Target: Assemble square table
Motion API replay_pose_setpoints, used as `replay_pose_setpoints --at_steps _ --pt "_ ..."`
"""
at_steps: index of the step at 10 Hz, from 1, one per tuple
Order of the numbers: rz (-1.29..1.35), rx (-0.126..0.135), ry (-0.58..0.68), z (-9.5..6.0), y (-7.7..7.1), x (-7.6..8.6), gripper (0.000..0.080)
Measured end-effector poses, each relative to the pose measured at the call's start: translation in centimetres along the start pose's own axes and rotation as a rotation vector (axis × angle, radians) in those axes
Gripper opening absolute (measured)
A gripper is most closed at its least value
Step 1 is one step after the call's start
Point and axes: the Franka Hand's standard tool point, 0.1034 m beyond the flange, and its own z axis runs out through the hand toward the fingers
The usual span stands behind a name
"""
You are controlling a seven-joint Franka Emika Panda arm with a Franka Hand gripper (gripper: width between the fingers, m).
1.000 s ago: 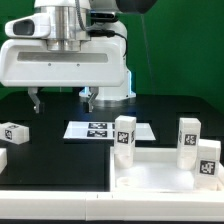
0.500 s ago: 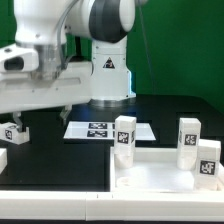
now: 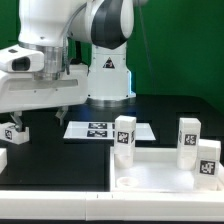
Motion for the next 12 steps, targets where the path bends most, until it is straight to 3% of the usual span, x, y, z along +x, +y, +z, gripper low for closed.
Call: replay_pose_setpoints --at_steps 1,3,5,6,7,9,10,11,12 --pt "0.020 -0.012 -0.029 1.2 0.2 -1.1 0.0649" --pt "0.107 0.020 -0.176 2.7 -0.9 -1.5 0.0649" --pt "0.216 0.031 -0.339 1.2 -2.6 1.2 0.0649" --pt "0.209 0.038 -0.385 1.1 -3.0 1.3 0.0649" --pt "0.209 0.070 -0.471 1.1 -3.1 0.8 0.0649" --pt "0.184 0.128 -0.616 -0.6 -1.3 -0.6 0.0649" --pt "0.171 0.154 -0.707 -2.3 0.4 -2.0 0.0649" --pt "0.160 0.147 -0.752 -2.7 1.4 -2.7 0.0649" --pt "0.202 0.149 -0.807 -2.5 0.9 -3.0 0.0649"
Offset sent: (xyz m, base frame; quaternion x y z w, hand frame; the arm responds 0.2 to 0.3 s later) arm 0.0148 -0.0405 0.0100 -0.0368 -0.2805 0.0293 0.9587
